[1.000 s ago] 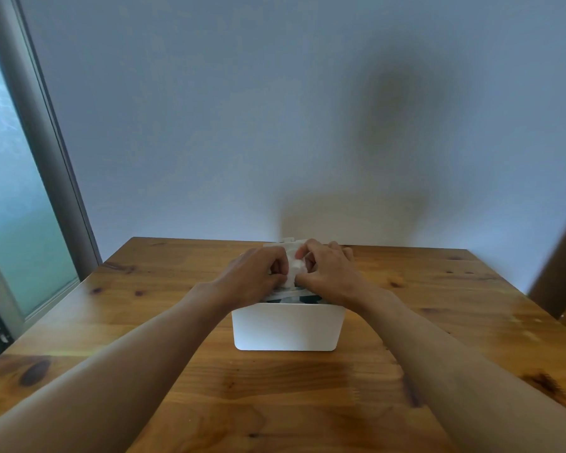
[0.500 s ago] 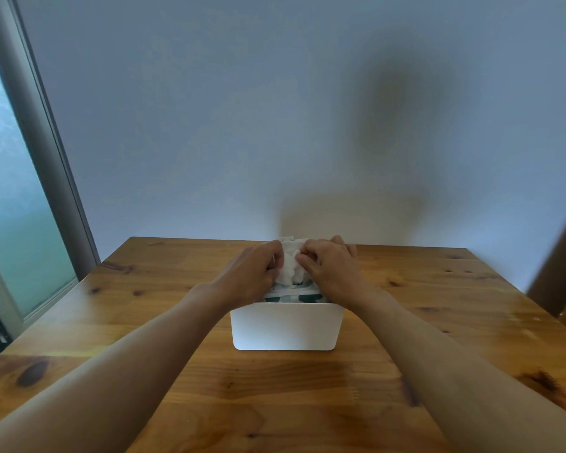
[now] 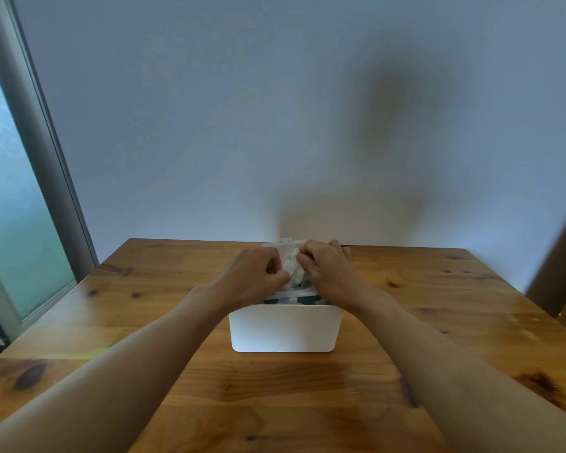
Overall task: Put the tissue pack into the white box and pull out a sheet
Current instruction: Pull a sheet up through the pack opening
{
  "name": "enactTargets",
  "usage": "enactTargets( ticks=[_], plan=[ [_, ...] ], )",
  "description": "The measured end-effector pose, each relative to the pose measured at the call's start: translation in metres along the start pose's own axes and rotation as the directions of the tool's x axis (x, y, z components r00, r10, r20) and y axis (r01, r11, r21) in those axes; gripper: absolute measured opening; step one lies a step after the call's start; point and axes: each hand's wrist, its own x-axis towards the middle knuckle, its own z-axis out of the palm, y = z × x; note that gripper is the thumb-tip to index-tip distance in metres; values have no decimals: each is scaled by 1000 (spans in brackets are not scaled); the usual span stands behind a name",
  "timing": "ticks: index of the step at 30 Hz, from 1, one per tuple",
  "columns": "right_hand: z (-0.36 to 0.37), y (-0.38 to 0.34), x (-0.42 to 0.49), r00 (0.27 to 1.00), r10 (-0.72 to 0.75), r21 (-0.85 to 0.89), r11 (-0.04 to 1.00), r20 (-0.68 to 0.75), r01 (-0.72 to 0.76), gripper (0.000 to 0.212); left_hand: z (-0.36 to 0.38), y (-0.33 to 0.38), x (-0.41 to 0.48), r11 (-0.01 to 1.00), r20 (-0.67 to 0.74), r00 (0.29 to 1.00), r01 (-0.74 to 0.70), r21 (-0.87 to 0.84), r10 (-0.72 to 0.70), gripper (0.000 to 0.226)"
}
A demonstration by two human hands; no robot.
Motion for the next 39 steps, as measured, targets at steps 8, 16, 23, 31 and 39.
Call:
enactTargets(
  ticks=[8, 16, 23, 31, 39],
  plan=[
    [0, 0, 2, 1000, -18, -20, 1000, -17, 18, 23, -2, 3, 0, 1000, -6, 1000, 4, 18, -4, 16],
    [0, 1, 0, 1000, 0, -16, 1000, 2, 0, 18, -2, 3, -1, 1000, -67, 998, 17, -9, -18, 19],
    [0, 1, 1, 996, 83, -94, 992, -10, -84, 22, -5, 7, -4, 995, -84, 996, 13, -99, -21, 14],
    [1, 0, 2, 988, 141, -126, 981, -62, -148, 23, -7, 10, -6, 988, -58, 998, 16, -151, -25, 17],
    [-1, -1, 1, 993, 102, -51, 993, -54, -105, 14, -6, 9, -5, 981, -43, 998, 46, -187, -55, 21]
  ],
)
